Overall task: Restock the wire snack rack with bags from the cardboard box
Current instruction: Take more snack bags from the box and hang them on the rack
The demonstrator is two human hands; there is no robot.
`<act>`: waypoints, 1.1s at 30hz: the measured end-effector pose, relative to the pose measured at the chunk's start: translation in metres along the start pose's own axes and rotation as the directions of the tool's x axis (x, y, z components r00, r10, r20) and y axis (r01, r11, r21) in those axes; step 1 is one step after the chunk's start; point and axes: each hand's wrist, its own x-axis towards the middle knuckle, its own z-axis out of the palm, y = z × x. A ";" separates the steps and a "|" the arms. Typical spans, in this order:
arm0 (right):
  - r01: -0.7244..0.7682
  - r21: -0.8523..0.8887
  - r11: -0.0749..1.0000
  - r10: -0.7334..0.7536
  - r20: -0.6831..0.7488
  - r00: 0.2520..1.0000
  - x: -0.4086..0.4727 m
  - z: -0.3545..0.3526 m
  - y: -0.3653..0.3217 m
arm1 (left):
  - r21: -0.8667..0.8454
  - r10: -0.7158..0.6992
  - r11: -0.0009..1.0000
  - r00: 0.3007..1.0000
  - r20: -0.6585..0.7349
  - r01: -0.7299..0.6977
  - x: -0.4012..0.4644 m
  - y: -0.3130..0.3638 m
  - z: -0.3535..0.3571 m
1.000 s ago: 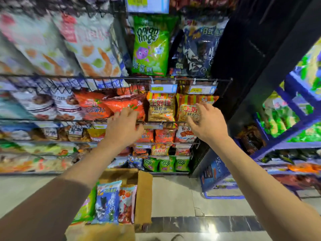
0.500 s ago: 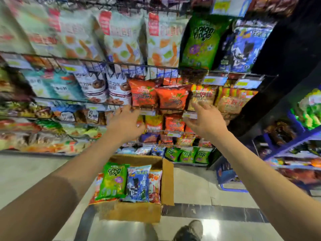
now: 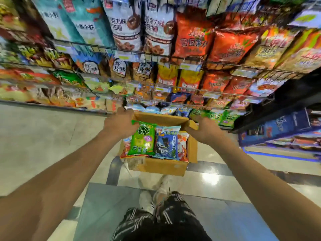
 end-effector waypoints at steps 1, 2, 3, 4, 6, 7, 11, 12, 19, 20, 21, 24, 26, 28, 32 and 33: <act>-0.023 0.023 0.999 0.022 0.039 0.999 0.010 0.013 0.002 | -0.026 -0.023 0.999 0.999 0.024 0.024 0.010 -0.005 0.012; -0.043 0.043 0.998 0.040 0.071 0.997 0.019 0.028 0.004 | -0.054 -0.045 0.997 0.998 0.052 0.048 0.019 -0.010 0.025; -0.068 0.042 0.997 0.064 0.096 0.993 0.030 0.045 0.008 | -0.077 -0.065 0.995 0.995 0.072 0.070 0.029 -0.013 0.038; -0.089 0.046 0.995 0.083 0.118 0.990 0.043 0.062 0.012 | -0.100 -0.083 0.991 0.993 0.086 0.091 0.041 -0.017 0.051; -0.146 0.063 0.987 0.133 0.178 0.975 0.070 0.099 0.020 | -0.179 -0.111 0.975 0.987 0.115 0.131 0.064 -0.028 0.081; -0.173 0.077 0.982 0.155 0.198 0.968 0.086 0.120 0.025 | -0.225 -0.121 0.963 0.985 0.121 0.146 0.078 -0.036 0.099; -0.335 0.219 0.916 0.283 0.238 0.929 0.144 0.197 0.043 | -0.378 -0.186 0.895 0.969 0.164 0.236 0.136 -0.064 0.177; -0.371 0.249 0.895 0.314 0.239 0.919 0.158 0.214 0.048 | -0.407 -0.208 0.874 0.962 0.179 0.265 0.149 -0.068 0.196; -0.505 0.356 0.786 0.452 0.225 0.863 0.228 0.304 0.087 | -0.505 -0.287 0.780 0.929 0.234 0.368 0.218 -0.089 0.307; -0.504 0.370 0.780 0.456 0.215 0.863 0.232 0.309 0.089 | -0.513 -0.290 0.771 0.926 0.242 0.376 0.223 -0.088 0.315; -0.502 0.383 0.776 0.458 0.207 0.865 0.237 0.315 0.090 | -0.531 -0.284 0.759 0.926 0.250 0.376 0.225 -0.086 0.319; -0.469 0.441 0.765 0.438 0.177 0.881 0.245 0.327 0.092 | -0.569 -0.271 0.750 0.941 0.202 0.338 0.233 -0.087 0.330; -0.444 0.480 0.756 0.421 0.163 0.892 0.246 0.329 0.091 | -0.575 -0.270 0.752 0.947 0.176 0.321 0.238 -0.088 0.334; -0.421 0.498 0.758 0.407 0.143 0.902 0.247 0.328 0.090 | -0.586 -0.271 0.747 0.949 0.162 0.313 0.239 -0.086 0.330; -0.394 0.517 0.760 0.380 0.138 0.915 0.240 0.313 0.079 | -0.621 -0.226 0.736 0.963 0.149 0.268 0.233 -0.085 0.313; -0.387 0.519 0.763 0.366 0.146 0.919 0.237 0.307 0.077 | -0.633 -0.207 0.733 0.968 0.140 0.248 0.231 -0.083 0.306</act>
